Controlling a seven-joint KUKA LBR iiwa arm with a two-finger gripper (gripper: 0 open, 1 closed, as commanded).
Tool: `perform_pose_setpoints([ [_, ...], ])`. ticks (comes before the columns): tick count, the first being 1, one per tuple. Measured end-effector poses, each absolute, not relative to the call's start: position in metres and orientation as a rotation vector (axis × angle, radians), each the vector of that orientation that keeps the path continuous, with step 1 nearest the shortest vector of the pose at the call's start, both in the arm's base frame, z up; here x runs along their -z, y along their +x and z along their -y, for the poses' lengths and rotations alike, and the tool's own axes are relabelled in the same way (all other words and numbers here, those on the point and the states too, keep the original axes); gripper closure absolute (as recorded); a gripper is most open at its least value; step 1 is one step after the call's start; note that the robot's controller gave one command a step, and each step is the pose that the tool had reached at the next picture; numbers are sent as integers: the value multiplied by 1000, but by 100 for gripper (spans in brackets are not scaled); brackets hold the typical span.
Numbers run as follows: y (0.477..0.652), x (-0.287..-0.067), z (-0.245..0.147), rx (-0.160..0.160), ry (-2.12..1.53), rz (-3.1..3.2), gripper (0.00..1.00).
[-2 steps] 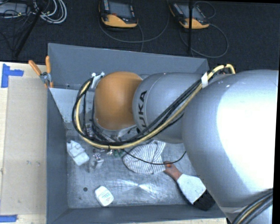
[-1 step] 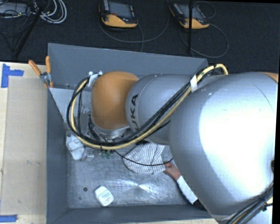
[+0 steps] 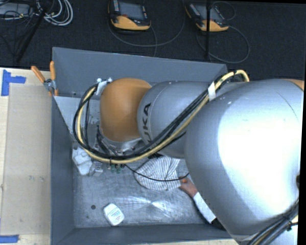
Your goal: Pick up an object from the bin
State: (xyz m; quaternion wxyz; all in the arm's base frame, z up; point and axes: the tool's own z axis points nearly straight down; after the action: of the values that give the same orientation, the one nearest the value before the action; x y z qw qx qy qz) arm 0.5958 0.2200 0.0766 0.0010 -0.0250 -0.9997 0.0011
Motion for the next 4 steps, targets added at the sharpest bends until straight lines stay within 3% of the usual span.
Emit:
perform_pose_setpoints([
  [1, 594, -221, -226, 3, -76, 3144, 100],
  [2, 594, -220, -226, 1, -75, 3142, 100],
  [3, 572, -144, -213, -1, 347, 3120, 0],
  [4, 570, -138, -212, -1, 377, 3116, 0],
])
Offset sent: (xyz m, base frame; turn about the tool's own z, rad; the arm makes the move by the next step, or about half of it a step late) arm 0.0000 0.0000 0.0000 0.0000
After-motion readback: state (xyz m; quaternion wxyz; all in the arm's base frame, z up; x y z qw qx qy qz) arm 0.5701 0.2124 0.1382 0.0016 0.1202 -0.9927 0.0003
